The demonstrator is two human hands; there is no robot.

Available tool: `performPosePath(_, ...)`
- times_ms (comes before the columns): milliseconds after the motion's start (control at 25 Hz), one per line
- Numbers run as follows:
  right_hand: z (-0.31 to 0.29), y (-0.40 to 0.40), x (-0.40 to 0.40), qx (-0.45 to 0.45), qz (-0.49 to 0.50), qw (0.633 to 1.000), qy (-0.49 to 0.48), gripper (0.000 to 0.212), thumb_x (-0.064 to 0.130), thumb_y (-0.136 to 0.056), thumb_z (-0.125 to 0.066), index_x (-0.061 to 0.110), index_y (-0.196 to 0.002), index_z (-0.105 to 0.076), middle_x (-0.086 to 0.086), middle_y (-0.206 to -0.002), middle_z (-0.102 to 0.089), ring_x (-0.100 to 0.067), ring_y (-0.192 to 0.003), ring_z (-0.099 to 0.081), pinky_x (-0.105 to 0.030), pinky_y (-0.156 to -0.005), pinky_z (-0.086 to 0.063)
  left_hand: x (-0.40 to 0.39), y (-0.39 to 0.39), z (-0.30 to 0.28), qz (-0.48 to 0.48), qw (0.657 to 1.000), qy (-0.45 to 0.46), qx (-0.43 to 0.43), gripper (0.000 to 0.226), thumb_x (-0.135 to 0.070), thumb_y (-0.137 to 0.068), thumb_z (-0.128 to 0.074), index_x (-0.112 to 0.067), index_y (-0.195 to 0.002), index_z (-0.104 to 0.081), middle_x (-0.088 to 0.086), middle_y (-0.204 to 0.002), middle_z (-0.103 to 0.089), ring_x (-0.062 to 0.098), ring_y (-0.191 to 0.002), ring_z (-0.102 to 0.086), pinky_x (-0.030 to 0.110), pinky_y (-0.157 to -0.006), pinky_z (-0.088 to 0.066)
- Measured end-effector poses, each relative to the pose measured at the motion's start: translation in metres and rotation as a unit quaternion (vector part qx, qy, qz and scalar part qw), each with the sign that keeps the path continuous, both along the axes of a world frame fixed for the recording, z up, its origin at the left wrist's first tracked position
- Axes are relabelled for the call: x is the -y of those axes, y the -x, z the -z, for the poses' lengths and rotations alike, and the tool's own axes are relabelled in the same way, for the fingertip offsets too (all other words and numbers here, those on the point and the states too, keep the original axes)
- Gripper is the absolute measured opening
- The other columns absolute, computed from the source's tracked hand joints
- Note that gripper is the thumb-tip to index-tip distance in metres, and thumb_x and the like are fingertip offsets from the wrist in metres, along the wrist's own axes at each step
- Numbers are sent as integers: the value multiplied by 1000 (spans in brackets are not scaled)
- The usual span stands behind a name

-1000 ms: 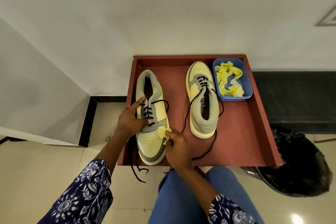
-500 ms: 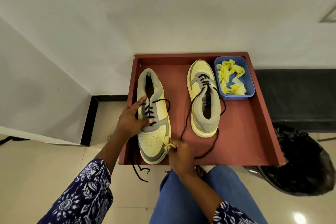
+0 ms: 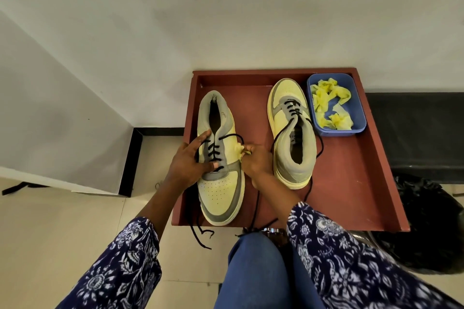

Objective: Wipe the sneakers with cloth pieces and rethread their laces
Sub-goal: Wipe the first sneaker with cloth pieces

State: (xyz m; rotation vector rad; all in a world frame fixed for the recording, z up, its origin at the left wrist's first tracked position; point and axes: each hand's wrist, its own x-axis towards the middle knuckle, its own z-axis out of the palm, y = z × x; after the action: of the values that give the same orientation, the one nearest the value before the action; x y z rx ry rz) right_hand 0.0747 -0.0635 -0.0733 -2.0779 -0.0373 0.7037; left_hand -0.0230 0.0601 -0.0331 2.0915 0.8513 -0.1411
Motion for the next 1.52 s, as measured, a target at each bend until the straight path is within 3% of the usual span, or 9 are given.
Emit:
performPosePath(240,-4,-19,-17,-35,12,997,-67,28,1,-90,-46,4,-110,-66,-10,-110,-67,-13,-92,-54,-26,-86,-45,1,0,0,-4,1000,-4,-1,80,-29,-76,-73,-42,-141,-28,7,-124,-41,27,-114,-46,38,-95,-44)
performPosePath(400,1,7,5,20,-32,998,-46,37,2,-89,-43,12,-119,-63,-8,-112,-68,-18,-91,-61,-25,-81,-47,1,0,1,-5,1000,-3,-2,81,-31,-75,-74,-44,-140,-27,7,-122,-41,28,-114,-45,40,-96,-43)
performPosePath(520,0,37,28,93,-75,992,-31,35,3,-90,-47,10,-122,-60,-7,-121,-62,-21,-109,-58,-13,-89,-36,1,-1,1,-8,1000,-2,-4,81,-32,-75,-74,-45,-140,-27,7,-124,-41,29,-114,-45,41,-98,-44)
performPosePath(680,-1,82,44,211,-106,971,-33,31,15,-89,-48,7,-115,-65,-5,-89,-51,-22,-80,-57,-9,-73,-36,2,-1,-1,-6,1000,-1,-6,80,-31,-76,-73,-45,-140,-26,9,-125,-40,31,-116,-45,43,-99,-44)
performPosePath(800,6,89,46,230,-116,965,-44,34,21,-87,-47,7,-110,-67,-3,-85,-50,-19,-76,-56,-14,-71,-42,2,-1,-3,-4,1000,6,-10,80,-28,-77,-72,-44,-140,-26,9,-126,-39,31,-118,-43,44,-100,-42)
performPosePath(920,6,79,41,230,-82,968,-59,23,10,-89,-55,2,-105,-69,0,-80,-46,-13,-72,-49,-2,-67,-35,2,-2,-5,-2,1000,19,-15,80,-25,-77,-72,-44,-140,-26,9,-126,-39,32,-118,-43,45,-101,-42)
performPosePath(1080,1,56,23,201,-58,977,-36,26,7,-91,-54,4,-115,-64,-4,-85,-47,-14,-80,-46,-9,-68,-29,1,-1,-5,-4,999,34,-12,80,-20,-78,-72,-43,-140,-26,8,-126,-39,31,-118,-42,44,-101,-42)
performPosePath(1280,1,18,0,166,32,985,-43,23,9,-88,-57,7,-108,-68,-11,-107,-67,-24,-99,-61,-25,-88,-44,0,-2,-3,-7,999,45,-16,80,-19,-78,-72,-44,-139,-27,8,-128,-38,31,-120,-42,46,-101,-42)
performPosePath(1520,-7,-8,-14,108,60,992,-1,21,11,-87,-55,10,-103,-68,-11,-104,-70,-29,-93,-64,-28,-82,-47,-1,-1,0,-8,999,42,-13,81,-23,-77,-73,-46,-139,-26,7,-126,-38,31,-120,-42,48,-102,-42)
